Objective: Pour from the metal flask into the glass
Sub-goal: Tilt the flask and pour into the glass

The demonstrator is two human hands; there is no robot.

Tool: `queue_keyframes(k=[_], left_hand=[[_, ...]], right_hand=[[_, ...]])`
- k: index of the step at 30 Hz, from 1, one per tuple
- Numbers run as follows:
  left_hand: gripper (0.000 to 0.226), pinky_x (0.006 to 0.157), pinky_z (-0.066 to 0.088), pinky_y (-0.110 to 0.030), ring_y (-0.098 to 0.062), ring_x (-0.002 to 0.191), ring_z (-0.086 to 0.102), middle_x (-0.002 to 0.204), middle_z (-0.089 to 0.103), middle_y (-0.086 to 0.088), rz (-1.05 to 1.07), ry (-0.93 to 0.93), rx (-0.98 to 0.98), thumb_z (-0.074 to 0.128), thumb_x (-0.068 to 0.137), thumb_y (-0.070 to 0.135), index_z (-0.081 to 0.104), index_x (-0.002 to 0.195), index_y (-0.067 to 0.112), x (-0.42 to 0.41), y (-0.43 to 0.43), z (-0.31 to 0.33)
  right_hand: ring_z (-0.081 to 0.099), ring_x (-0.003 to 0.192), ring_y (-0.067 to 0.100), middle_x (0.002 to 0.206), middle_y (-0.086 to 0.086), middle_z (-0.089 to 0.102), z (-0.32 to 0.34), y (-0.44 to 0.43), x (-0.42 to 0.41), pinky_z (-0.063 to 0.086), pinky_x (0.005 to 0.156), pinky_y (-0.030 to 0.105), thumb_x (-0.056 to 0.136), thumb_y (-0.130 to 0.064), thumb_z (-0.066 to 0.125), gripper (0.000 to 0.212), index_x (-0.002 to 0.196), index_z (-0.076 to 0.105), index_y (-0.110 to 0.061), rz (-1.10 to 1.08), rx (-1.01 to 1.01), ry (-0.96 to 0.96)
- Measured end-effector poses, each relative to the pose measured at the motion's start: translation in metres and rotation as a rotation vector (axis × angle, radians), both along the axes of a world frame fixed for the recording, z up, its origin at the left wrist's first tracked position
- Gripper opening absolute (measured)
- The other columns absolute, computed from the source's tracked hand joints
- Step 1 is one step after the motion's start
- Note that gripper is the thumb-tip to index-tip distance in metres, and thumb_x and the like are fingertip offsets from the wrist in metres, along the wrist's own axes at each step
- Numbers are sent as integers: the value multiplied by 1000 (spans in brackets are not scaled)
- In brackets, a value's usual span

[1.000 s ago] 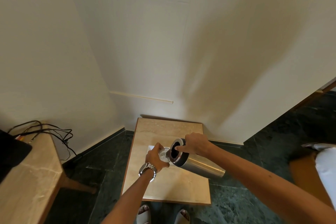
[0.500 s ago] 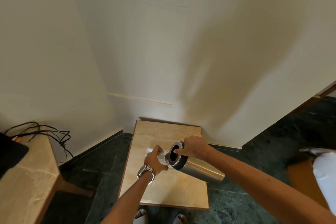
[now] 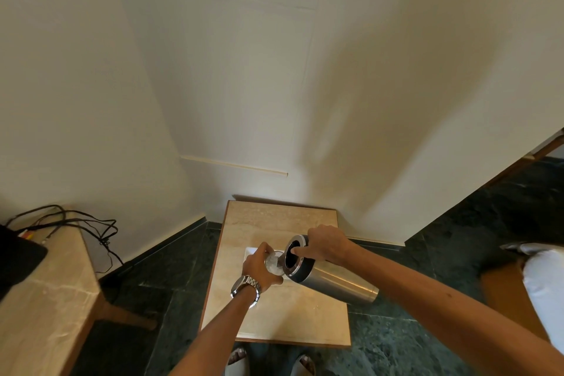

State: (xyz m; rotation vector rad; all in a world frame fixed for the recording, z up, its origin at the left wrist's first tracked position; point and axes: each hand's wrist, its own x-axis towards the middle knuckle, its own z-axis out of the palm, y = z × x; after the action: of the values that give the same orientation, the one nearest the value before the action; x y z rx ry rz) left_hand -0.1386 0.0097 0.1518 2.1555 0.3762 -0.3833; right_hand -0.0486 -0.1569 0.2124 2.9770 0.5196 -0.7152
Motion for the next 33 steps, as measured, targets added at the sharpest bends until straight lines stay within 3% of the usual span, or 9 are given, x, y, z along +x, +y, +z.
queue_keyframes(k=[17,20,22,26,28,33], left_hand=[[69,82,61,-34,-28,97,69,113,70,-9,10,14,-7,94,61,22,55,118,18,2,0,6],[70,84,62,-39,-29,100,68,114,69,-10,24,11,-13,95,60,23,55,118,18,4,0,7],[71,86,62,-40,-30,101,68,115,68,-11,34,6,-17,95,60,24,55,118,18,7,0,7],[72,85,62,-43,-30,98,68,114,68,-12,62,4,-21,97,57,24,55,116,17,16,-3,4],[72,86,62,-45,-31,100,68,115,67,-12,71,7,-23,97,57,22,55,116,16,21,-4,2],[72,85,62,-47,-33,101,67,114,69,-11,150,31,-33,97,57,17,55,115,15,36,-10,-18]], right_hand=[[63,64,15,79,3,71,-3,-12,-1,59,69,28,84,-69,56,61,94,71,-11,-73,83,40],[59,60,10,76,-1,67,-6,-28,-3,50,57,21,85,-69,55,54,89,65,-16,-142,164,61],[57,56,8,69,-6,64,-11,-40,-6,45,51,19,84,-68,57,49,79,60,-19,-220,236,69],[65,59,15,70,2,72,-29,-65,-12,60,65,33,81,-68,60,57,71,65,-13,-435,375,98],[65,59,17,66,2,69,-38,-74,-17,59,62,35,81,-67,62,56,66,60,-13,-574,441,100],[68,69,26,75,13,70,-73,-82,-19,61,62,42,79,-63,66,62,74,66,-1,-990,609,125]])
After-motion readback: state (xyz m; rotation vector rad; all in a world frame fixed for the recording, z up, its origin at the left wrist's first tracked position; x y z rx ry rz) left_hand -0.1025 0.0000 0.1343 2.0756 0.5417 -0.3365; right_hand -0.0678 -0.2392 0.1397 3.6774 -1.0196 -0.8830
